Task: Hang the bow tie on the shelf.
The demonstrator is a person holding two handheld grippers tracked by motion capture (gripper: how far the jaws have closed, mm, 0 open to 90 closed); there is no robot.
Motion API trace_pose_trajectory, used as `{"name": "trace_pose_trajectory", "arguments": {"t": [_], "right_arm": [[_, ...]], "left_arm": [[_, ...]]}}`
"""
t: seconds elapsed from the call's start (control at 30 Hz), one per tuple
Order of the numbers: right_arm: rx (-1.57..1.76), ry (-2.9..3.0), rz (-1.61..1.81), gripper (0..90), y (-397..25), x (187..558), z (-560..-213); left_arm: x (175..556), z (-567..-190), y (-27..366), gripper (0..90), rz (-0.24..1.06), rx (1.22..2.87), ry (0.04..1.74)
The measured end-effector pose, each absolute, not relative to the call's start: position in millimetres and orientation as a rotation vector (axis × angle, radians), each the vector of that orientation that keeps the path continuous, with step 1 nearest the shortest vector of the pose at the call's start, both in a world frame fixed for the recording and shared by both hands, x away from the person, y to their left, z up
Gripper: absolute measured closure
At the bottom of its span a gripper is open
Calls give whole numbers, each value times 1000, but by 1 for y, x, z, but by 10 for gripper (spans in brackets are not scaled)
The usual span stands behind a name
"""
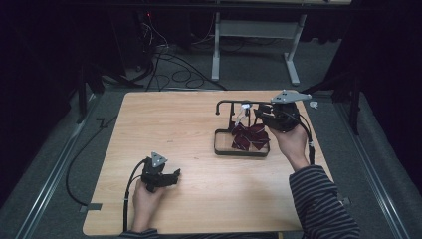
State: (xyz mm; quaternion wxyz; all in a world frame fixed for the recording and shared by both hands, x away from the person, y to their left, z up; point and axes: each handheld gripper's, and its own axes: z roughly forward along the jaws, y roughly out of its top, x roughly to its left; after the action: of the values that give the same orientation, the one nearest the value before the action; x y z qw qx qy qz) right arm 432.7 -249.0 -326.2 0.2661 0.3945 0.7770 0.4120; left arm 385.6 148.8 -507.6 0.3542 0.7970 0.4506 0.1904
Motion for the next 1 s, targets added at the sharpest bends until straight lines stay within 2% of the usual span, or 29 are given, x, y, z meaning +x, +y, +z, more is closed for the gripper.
{"name": "trace_pose_trajectory", "arguments": {"t": [1.0], "right_arm": [[1129,2088,1177,683,-278,415,-340]], "left_arm": [[386,-508,149,219,492,2060,1165]]}}
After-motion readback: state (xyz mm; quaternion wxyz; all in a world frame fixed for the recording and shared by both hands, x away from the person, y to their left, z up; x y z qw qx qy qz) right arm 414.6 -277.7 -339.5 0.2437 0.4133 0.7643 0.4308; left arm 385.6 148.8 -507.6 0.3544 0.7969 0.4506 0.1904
